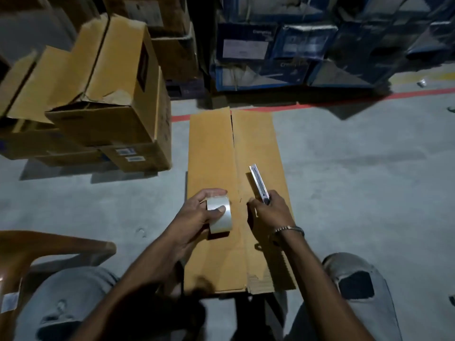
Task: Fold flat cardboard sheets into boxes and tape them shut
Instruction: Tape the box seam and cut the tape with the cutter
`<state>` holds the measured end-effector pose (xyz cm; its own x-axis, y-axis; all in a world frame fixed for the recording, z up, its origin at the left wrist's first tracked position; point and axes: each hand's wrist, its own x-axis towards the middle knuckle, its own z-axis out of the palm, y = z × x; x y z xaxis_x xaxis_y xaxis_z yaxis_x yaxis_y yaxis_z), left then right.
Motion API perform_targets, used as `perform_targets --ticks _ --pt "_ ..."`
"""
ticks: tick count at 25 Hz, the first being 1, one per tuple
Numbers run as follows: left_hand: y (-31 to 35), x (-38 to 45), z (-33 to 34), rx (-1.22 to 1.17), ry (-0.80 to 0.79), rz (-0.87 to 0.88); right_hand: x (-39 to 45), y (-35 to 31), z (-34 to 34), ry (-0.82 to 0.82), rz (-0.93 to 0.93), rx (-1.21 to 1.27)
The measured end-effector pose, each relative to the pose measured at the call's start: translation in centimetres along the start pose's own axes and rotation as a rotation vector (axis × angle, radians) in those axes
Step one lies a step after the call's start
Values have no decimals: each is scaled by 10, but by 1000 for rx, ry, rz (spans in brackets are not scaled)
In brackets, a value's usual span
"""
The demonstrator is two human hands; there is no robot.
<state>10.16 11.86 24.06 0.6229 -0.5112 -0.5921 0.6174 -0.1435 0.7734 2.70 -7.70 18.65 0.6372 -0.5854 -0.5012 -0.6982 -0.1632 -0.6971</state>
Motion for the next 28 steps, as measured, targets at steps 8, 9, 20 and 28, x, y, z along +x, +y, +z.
perform_targets --ticks 8,9,20,28 --pt "-17 6 12 40 -150 -30 24 13 9 -24 104 168" --pt "-22 5 15 63 -167 -36 24 12 8 -26 112 185" --pt "-32 12 20 39 -96 34 -19 -29 -36 -338 -22 265" --pt "-30 13 17 41 -153 51 -16 -26 -22 -422 18 346"
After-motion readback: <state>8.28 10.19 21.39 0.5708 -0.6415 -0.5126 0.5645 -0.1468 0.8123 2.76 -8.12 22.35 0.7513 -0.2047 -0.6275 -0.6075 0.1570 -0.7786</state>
